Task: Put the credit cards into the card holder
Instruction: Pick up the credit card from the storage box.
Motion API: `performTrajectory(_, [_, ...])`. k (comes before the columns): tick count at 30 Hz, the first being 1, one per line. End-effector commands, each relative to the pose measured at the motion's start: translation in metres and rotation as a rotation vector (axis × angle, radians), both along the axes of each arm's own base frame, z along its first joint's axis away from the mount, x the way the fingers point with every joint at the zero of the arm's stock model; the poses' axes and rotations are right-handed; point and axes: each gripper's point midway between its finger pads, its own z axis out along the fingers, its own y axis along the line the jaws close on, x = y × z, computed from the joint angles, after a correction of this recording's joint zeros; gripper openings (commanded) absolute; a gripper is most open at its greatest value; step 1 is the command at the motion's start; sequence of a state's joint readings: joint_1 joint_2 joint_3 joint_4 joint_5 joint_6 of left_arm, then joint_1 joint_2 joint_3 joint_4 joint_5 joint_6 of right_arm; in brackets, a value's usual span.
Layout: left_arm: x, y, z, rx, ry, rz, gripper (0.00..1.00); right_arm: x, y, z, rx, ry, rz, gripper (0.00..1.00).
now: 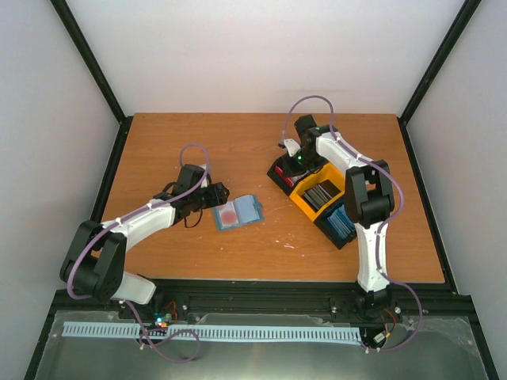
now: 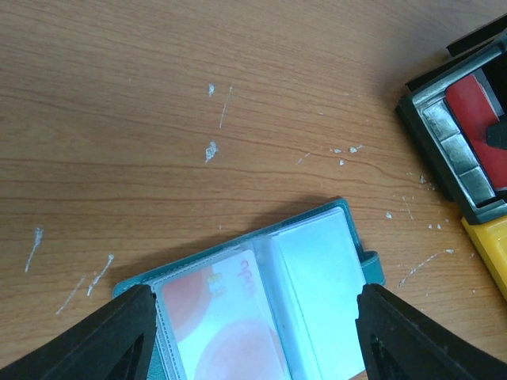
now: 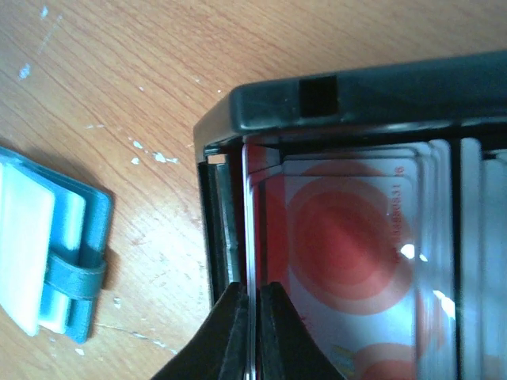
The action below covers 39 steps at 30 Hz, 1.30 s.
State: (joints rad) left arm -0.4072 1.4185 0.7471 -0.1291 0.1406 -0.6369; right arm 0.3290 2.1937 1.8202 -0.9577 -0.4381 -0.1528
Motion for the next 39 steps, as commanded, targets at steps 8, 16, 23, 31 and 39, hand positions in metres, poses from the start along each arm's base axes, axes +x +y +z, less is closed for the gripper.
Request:
performTrajectory(8, [0.012,-0.002,0.027,-0.01,-0.079,-0.012,0.71,0.028,-0.013,0.038,-0.071,-0.19,-0.071,0.03])
performTrajectory(16, [0.02,-0.023,0.052,-0.087,-0.152,-0.1,0.75,0.032,-0.02,0.044,-0.035,-0.196,-0.095,0.03])
performTrajectory(23, [0.028,-0.059,0.074,-0.229,-0.194,-0.237,0.78,0.035,-0.024,0.044,0.1,-0.114,-0.118,0.03])
performTrajectory(31, [0.042,-0.113,0.078,-0.343,-0.198,-0.376,0.85,0.034,-0.027,0.054,0.302,-0.042,-0.099,0.03])
performTrajectory(39, [0.056,-0.17,0.079,-0.459,-0.186,-0.487,0.86,0.035,-0.034,0.061,0.409,-0.018,-0.089,0.03])
